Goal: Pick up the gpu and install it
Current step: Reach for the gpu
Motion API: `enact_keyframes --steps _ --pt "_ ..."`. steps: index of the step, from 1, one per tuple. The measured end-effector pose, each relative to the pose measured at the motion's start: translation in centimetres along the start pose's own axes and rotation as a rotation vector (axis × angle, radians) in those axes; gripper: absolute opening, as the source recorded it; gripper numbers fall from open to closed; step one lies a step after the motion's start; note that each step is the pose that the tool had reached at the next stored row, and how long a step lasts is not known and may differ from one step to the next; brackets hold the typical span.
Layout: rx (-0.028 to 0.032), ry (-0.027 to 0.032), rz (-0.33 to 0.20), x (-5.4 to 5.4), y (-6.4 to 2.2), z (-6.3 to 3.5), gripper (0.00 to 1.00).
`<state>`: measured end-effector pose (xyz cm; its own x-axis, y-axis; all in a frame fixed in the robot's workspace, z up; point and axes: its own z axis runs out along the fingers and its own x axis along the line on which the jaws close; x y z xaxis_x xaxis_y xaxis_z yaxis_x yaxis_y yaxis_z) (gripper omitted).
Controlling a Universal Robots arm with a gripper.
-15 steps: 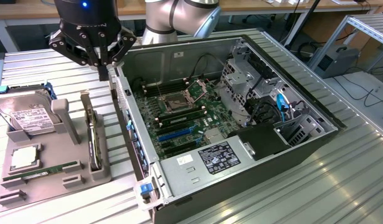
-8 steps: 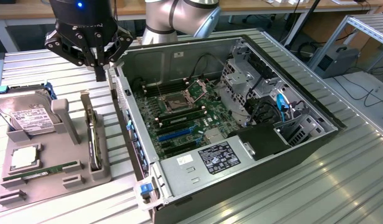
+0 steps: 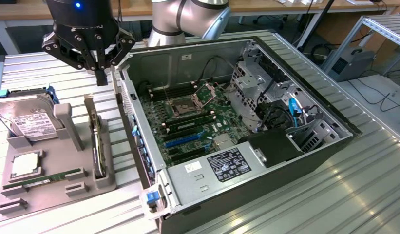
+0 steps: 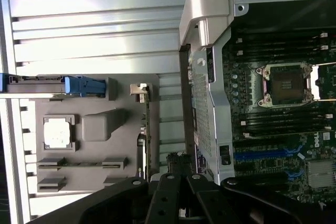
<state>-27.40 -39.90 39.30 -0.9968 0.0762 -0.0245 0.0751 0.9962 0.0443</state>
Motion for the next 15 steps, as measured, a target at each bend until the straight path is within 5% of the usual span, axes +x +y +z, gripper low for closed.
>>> enact_keyframes --steps 15 --pt "0.0000 0.0000 0.000 1.1 -0.08 0.00 0.11"
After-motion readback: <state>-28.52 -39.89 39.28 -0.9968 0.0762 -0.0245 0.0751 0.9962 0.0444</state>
